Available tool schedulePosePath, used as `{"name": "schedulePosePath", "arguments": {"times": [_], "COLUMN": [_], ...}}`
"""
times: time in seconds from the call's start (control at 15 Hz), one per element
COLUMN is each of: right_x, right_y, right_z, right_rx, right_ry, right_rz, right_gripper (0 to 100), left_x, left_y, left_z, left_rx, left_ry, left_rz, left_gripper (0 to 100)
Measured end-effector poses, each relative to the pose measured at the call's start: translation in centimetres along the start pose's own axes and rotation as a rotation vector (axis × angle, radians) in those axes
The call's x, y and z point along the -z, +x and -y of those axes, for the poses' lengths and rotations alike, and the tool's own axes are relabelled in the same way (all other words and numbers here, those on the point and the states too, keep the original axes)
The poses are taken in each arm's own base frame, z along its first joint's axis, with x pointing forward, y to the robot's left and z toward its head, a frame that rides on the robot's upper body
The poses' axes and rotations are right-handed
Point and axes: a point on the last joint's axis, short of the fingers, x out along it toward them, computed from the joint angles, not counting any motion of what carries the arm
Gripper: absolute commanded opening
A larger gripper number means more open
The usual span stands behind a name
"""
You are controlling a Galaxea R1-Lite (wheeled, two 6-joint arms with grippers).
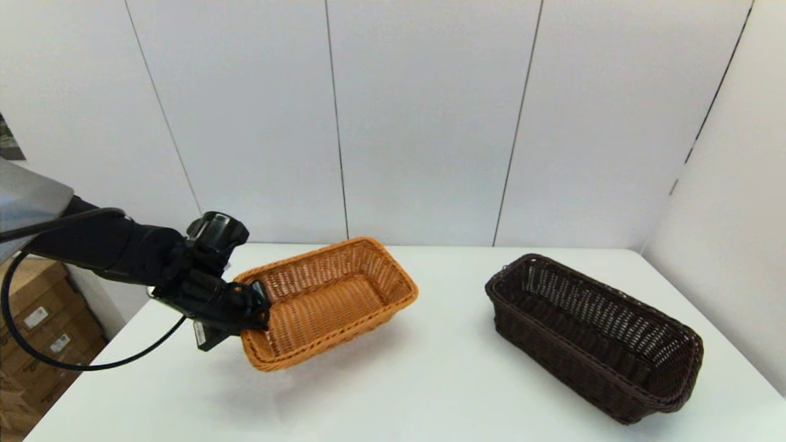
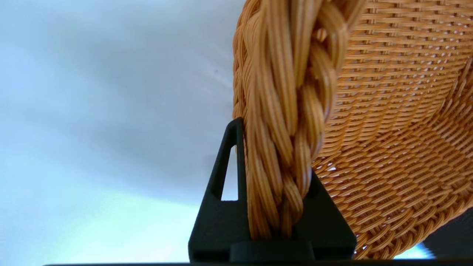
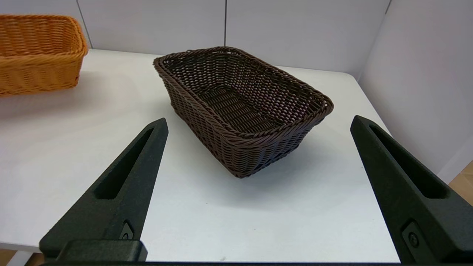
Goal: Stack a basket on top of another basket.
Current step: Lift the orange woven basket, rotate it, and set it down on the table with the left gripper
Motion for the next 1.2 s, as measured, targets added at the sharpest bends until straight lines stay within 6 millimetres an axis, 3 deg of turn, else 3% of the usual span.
{"name": "schedulePosePath", "arguments": {"times": [0.47, 0.8, 1.2], "right_x": [0.0, 0.0, 0.0], "right_y": [0.0, 0.0, 0.0], "right_z": [0.0, 0.0, 0.0], "right_rx": [0.000, 0.000, 0.000], "right_ry": [0.000, 0.000, 0.000], "right_rz": [0.000, 0.000, 0.000], "right_gripper": [100, 100, 100], "left_x": [1.6, 3.8, 4.5], "left_y": [0.4, 1.8, 3.9], "left_z": [0.3, 3.2, 4.2], "left_rx": [0.113, 0.183, 0.174], "left_ry": [0.328, 0.445, 0.464], "left_rz": [-0.125, -0.138, -0.179], "left_gripper": [0, 0, 0]}}
